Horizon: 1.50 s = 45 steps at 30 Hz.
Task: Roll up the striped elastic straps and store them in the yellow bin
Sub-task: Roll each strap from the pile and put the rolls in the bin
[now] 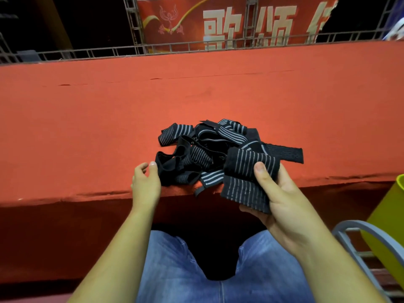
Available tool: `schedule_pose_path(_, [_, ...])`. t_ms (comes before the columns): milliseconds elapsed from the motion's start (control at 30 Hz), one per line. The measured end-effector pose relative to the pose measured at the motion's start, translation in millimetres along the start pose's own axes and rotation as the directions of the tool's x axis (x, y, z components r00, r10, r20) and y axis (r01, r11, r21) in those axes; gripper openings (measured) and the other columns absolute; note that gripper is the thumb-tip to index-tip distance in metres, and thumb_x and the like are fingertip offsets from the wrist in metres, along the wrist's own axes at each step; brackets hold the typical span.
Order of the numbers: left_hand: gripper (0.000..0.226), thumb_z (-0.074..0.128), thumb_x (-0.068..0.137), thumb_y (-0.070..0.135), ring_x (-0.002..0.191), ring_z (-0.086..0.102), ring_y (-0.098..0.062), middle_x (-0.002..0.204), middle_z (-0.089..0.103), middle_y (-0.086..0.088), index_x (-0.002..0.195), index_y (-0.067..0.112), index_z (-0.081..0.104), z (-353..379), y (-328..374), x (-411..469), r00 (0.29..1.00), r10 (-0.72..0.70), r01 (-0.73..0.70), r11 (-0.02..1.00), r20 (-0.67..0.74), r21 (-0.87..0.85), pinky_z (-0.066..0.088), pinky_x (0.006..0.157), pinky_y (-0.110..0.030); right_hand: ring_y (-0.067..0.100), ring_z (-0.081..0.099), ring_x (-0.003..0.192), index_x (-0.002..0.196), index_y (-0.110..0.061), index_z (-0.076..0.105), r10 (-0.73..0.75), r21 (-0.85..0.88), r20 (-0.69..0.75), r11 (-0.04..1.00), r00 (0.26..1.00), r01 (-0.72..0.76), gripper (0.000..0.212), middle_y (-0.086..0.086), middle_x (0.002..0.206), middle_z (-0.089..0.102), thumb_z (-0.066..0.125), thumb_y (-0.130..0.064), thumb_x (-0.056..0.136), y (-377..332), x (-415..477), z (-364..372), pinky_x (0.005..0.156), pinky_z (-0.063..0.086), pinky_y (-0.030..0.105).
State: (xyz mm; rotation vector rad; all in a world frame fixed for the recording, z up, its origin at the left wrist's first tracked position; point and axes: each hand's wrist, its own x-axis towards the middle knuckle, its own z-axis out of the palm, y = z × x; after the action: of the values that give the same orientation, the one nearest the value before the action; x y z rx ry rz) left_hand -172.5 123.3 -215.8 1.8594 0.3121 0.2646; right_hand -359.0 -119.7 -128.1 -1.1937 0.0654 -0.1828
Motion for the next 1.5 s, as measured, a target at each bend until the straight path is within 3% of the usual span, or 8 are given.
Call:
schedule_pose_path(133, [0.039, 0.048, 0.105, 0.042, 0.141, 0.037, -0.027, 0.147, 0.050, -0.006, 0.137, 0.020, 0.054, -7, 18, -28, 0.987, 0.086, -0.088, 0.996, -0.139, -0.011, 0.029, 0.115, -0.037, 0.011, 0.078, 0.101, 0.129, -0.038, 0.061, 0.016, -0.015, 0.052, 1.000, 0.999, -0.015, 0.040, -0.011, 0.116, 0.079, 0.062, -0.040, 0.089, 2, -1, 1, 0.071, 0.062, 0.031])
schedule_pose_path(233, [0.021, 0.051, 0.106, 0.034, 0.129, 0.051, -0.017, 0.133, 0.059, 0.002, 0.124, 0.026, 0.060, -8, 44, -61, 0.963, 0.233, -0.247, 0.964, -0.133, -0.098, 0.039, 0.112, -0.034, 0.015, 0.077, 0.106, 0.131, -0.039, 0.060, 0.025, 0.003, 0.097, 1.000, 0.995, -0.026, 0.042, -0.009, 0.121, 0.078, 0.062, -0.038, 0.089, 3, -2, 1, 0.072, 0.061, 0.032])
schedule_pose_path(367, [0.042, 0.049, 0.097, 0.057, 0.085, 0.069, -0.012, 0.108, 0.075, -0.001, 0.115, 0.024, 0.068, -7, 88, -115, 0.924, 0.226, -0.050, 0.870, 0.307, -0.490, 0.057, 0.072, -0.027, 0.017, 0.075, 0.099, 0.133, -0.034, 0.058, 0.019, 0.030, 0.161, 0.999, 0.987, -0.024, 0.043, -0.006, 0.120, 0.077, 0.062, -0.029, 0.090, 3, -3, 3, 0.067, 0.060, 0.032])
schedule_pose_path(467, [0.067, 0.049, 0.082, 0.079, 0.089, 0.072, -0.015, 0.111, 0.077, -0.003, 0.118, 0.028, 0.072, -10, 103, -145, 0.789, 0.263, 0.042, 0.879, 0.555, -0.475, 0.061, 0.077, -0.031, 0.020, 0.073, 0.099, 0.127, -0.035, 0.062, 0.009, -0.024, 0.207, 1.000, 0.978, -0.004, 0.034, -0.004, 0.117, 0.075, 0.070, -0.023, 0.096, 4, -5, 0, 0.069, 0.059, 0.035])
schedule_pose_path(700, [0.044, 0.070, 0.082, 0.053, 0.121, 0.066, -0.035, 0.121, 0.073, -0.009, 0.120, 0.031, 0.073, -17, 91, -157, 0.802, 0.290, -0.016, 0.884, 0.522, -0.466, 0.048, 0.106, -0.065, 0.019, 0.072, 0.097, 0.121, -0.037, 0.069, 0.014, -0.166, 0.259, 0.986, 0.966, 0.030, 0.042, 0.002, 0.114, 0.072, 0.067, -0.003, 0.098, 2, -7, 0, 0.076, 0.059, 0.034])
schedule_pose_path(967, [0.041, 0.068, 0.085, 0.020, 0.102, 0.070, -0.011, 0.106, 0.074, 0.007, 0.123, 0.033, 0.072, -22, 85, -163, 0.797, 0.343, -0.089, 0.881, 0.497, -0.465, 0.054, 0.092, -0.036, 0.020, 0.071, 0.103, 0.123, -0.040, 0.072, -0.041, -0.212, 0.241, 0.973, 0.970, 0.094, 0.035, 0.000, 0.124, 0.074, 0.075, -0.042, 0.088, 5, -7, 4, 0.082, 0.059, 0.036])
schedule_pose_path(1267, [0.039, 0.075, 0.085, 0.034, 0.116, 0.071, -0.022, 0.118, 0.076, -0.005, 0.124, 0.031, 0.071, -23, 84, -165, 0.795, 0.313, -0.054, 0.890, 0.520, -0.452, 0.052, 0.107, -0.050, 0.015, 0.070, 0.110, 0.124, -0.039, 0.072, -0.103, -0.241, 0.264, 0.956, 0.959, 0.169, 0.040, -0.001, 0.126, 0.072, 0.073, -0.020, 0.090, 3, -9, 1, 0.086, 0.061, 0.036])
schedule_pose_path(1500, [0.034, 0.072, 0.095, 0.010, 0.114, 0.071, -0.015, 0.117, 0.077, 0.000, 0.124, 0.027, 0.071, -26, 88, -166, 0.802, 0.343, -0.118, 0.893, 0.488, -0.435, 0.054, 0.103, -0.037, 0.020, 0.073, 0.108, 0.132, -0.042, 0.067, -0.075, -0.177, 0.196, 0.978, 0.978, 0.111, 0.048, 0.006, 0.118, 0.076, 0.082, -0.024, 0.090, 4, -5, 1, 0.086, 0.059, 0.037])
